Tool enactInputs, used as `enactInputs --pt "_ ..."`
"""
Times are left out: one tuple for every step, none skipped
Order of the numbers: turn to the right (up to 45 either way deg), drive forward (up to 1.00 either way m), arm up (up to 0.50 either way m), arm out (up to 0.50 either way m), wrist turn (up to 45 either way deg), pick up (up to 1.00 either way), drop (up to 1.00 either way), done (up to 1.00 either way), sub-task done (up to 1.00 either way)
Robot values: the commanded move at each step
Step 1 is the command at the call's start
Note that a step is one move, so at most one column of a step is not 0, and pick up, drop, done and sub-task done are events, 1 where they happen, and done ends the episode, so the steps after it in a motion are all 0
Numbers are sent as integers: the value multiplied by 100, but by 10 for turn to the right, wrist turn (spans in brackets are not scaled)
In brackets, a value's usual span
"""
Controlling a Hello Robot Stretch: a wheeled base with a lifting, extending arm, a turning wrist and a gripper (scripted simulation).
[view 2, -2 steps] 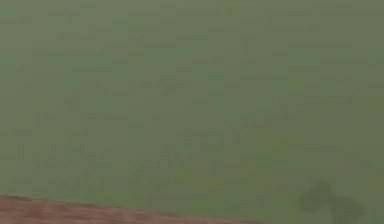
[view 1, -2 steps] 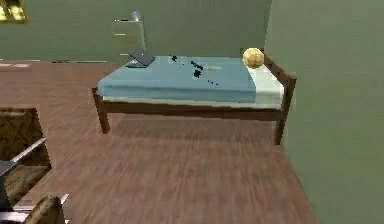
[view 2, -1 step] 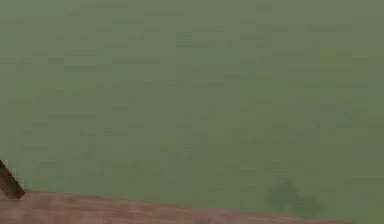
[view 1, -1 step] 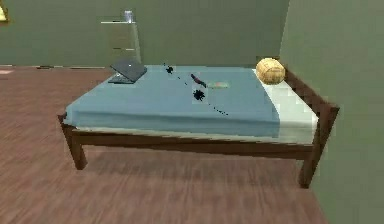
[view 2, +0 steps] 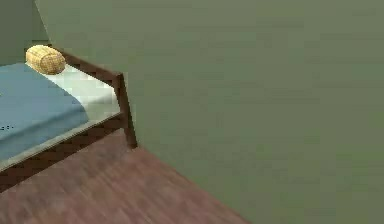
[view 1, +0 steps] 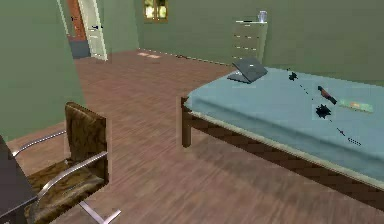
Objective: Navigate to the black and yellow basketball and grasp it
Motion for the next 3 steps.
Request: enactInputs --pt "0 100 0 0 0 0 0 0 0" --pt "-120 0 0 0 0 0 0 0 0" --pt "0 5 0 0 0 0 0 0 0"
